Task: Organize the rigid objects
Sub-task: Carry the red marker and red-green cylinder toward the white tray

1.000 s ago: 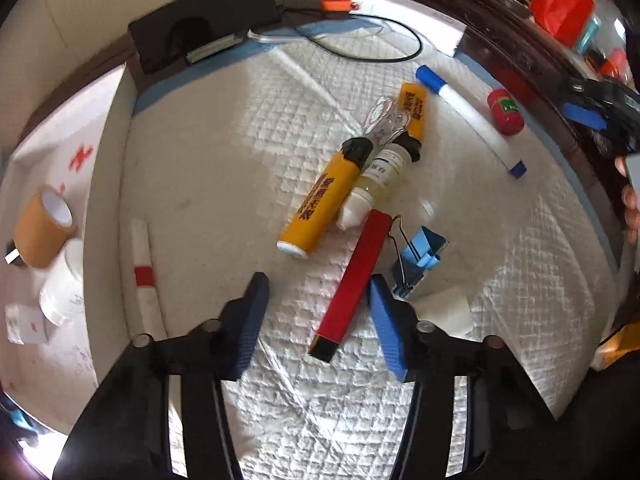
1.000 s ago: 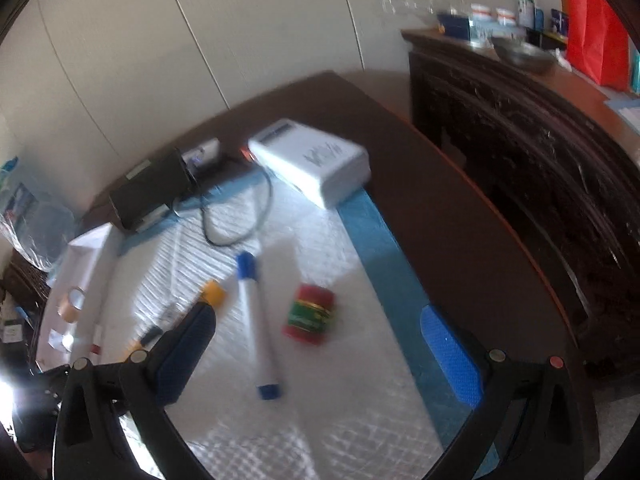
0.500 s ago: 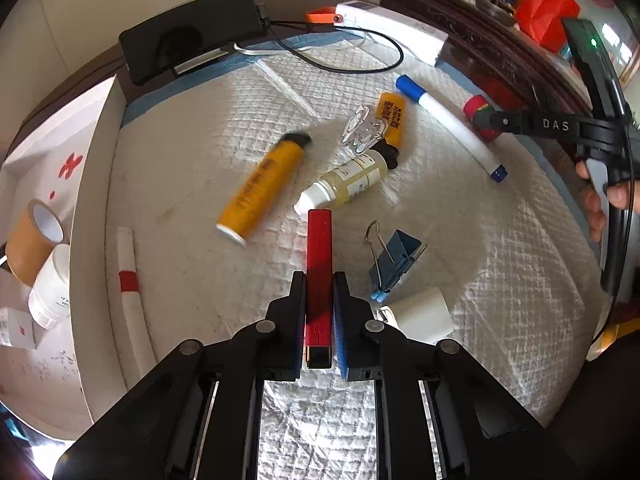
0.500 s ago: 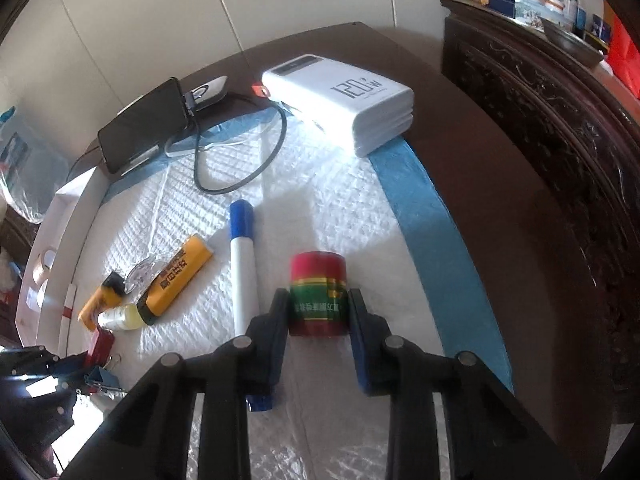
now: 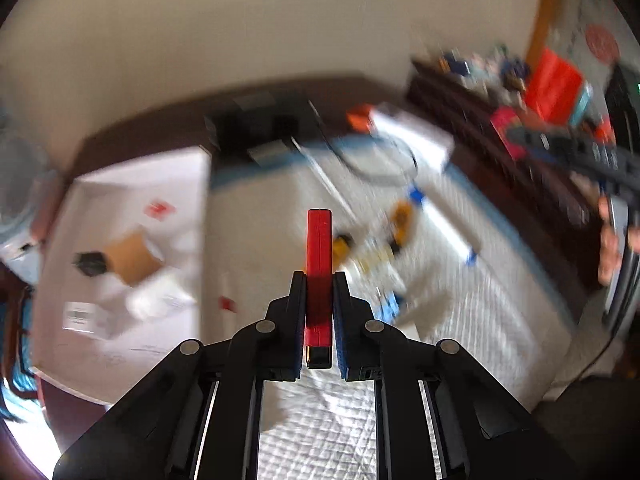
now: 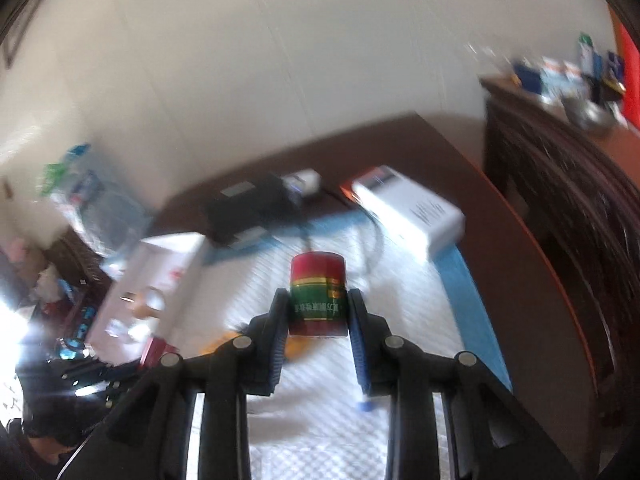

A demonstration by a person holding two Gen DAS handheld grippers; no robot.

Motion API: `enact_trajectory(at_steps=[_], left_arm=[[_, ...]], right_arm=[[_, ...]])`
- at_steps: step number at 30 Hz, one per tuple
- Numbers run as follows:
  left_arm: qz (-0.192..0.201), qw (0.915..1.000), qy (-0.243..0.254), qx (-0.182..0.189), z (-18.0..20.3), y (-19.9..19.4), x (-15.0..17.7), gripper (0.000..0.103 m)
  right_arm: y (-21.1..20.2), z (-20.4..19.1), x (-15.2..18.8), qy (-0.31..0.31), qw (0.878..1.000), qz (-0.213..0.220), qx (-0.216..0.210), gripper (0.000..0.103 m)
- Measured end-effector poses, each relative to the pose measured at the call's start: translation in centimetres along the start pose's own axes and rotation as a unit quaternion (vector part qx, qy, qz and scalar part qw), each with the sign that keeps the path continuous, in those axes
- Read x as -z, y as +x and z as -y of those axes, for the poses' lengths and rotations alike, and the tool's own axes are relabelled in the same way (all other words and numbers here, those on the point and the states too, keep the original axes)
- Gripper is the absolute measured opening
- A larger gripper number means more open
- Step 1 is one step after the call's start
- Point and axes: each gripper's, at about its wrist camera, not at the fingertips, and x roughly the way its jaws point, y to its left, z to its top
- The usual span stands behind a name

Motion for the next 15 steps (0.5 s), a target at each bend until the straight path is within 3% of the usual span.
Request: enact_trajectory(at_steps=[3,6,15], left_arm=[[0.063,0.9975,-0.026,-0.017,-1.7,-5.0,-1.3,0.011],[0.098,0.9938,-0.039,-0.035,-3.0,-8.3,-1.6,0.012],[0.099,0.9912,-0.072,-0.05,-5.4,-10.5,0.7,0.012]], right_arm=[[-3.3,-2.9,-1.5,-0.021,0.998,0.042,-0.042,0.028],[-5.2,-5.7,-2.1,-0.05,0.993,0.076,-0.073,0.028],[-3.3,-10.1,-1.8,-0.086,0.987,0.057,-0.122,0.028]])
